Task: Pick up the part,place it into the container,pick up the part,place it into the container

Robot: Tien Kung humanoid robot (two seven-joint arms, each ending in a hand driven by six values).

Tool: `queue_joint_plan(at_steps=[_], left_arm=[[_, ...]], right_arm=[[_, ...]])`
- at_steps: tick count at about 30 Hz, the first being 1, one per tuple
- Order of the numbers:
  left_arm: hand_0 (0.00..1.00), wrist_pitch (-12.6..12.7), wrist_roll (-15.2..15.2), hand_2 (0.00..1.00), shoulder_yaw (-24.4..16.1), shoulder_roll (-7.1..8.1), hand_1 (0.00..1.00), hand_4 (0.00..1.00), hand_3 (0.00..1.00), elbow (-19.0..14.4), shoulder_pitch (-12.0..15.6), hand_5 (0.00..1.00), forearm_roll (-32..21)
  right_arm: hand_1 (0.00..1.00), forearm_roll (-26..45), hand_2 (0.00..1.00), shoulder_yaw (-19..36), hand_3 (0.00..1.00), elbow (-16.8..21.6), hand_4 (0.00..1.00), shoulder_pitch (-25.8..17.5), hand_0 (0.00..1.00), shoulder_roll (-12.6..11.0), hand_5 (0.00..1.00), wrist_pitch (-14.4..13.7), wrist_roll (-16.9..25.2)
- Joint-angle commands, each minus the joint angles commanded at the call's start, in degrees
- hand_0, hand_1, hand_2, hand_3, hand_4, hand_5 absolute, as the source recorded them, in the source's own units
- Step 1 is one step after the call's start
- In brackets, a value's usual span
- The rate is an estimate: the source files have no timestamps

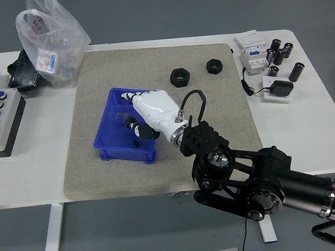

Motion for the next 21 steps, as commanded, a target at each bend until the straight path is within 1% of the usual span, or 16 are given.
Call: queue_joint_plan(at_steps=[3,4,8,9,10,12,14,15,16,19,21], left_arm=[[0.607,-0.22,-0.04,0.609,-0.24,-0.06,0.632,0.632,0.638,0.00,0.05,0.290,0.04],[0.608,-0.28,-0.08,0.622,-0.32,-0.07,0.632,0.619,0.624,0.00,0.06,0.413,0.04],[0.608,-0.38,-0.38,0.622,-0.36,-0.04,0.632,0.619,0.624,0.00,0.00,0.413,-0.10],[0.608,-0.40,-0.47,0.624,-0.34,-0.03,0.631,0.623,0.626,0.00,-0.03,0.420,-0.12],[0.608,-0.41,-0.54,0.624,-0.32,-0.02,0.631,0.623,0.626,0.00,-0.04,0.420,-0.16],[0.608,-0.41,-0.65,0.624,-0.31,-0.06,0.631,0.623,0.626,0.00,0.00,0.420,-0.24],[0.608,-0.40,-0.58,0.624,-0.56,-0.18,0.631,0.623,0.626,0.00,0.22,0.420,-0.07],[0.608,-0.41,-0.54,0.624,-0.70,-0.24,0.631,0.623,0.626,0.00,0.33,0.420,0.03],[0.608,-0.40,-0.47,0.620,-0.88,-0.31,0.631,0.633,0.623,0.00,0.46,0.392,0.17],[0.608,-0.37,-0.37,0.620,-1.49,-0.42,0.631,0.633,0.623,0.00,0.76,0.392,0.63],[0.608,-0.35,-0.50,0.620,-1.76,-0.39,0.631,0.633,0.623,0.00,0.80,0.392,0.81]], right_arm=[[0.753,0.70,0.998,1.17,0.998,-0.15,0.591,-0.44,0.354,-0.17,0.317,-0.80,0.33],[0.747,1.09,0.998,1.49,0.998,-0.25,0.612,-0.57,0.356,-0.16,0.341,-1.08,0.47],[0.747,3.77,0.998,3.66,0.998,-0.19,0.612,-1.58,0.356,-0.28,0.341,-3.43,1.93],[0.713,4.90,0.938,4.85,0.991,0.03,0.619,-2.24,0.340,-0.53,0.349,-4.41,2.80],[0.713,5.96,0.938,5.99,0.991,0.28,0.619,-2.95,0.340,-0.83,0.349,-5.38,3.75],[0.713,8.52,0.938,8.57,0.991,0.81,0.619,-4.74,0.340,-1.62,0.349,-7.55,6.09],[0.713,12.48,0.938,11.95,0.991,1.00,0.619,-7.08,0.340,-2.58,0.349,-9.84,9.44],[0.713,14.42,0.938,13.52,0.991,1.03,0.619,-8.05,0.340,-2.93,0.349,-10.50,11.04],[0.673,16.27,0.789,15.13,0.783,1.07,0.629,-9.13,0.430,-3.29,0.348,-10.90,12.67],[0.673,23.14,0.789,20.79,0.783,1.11,0.629,-12.08,0.430,-4.20,0.348,-11.12,18.68],[0.673,27.61,0.789,24.50,0.783,1.01,0.629,-14.01,0.430,-4.79,0.348,-10.43,22.82]])
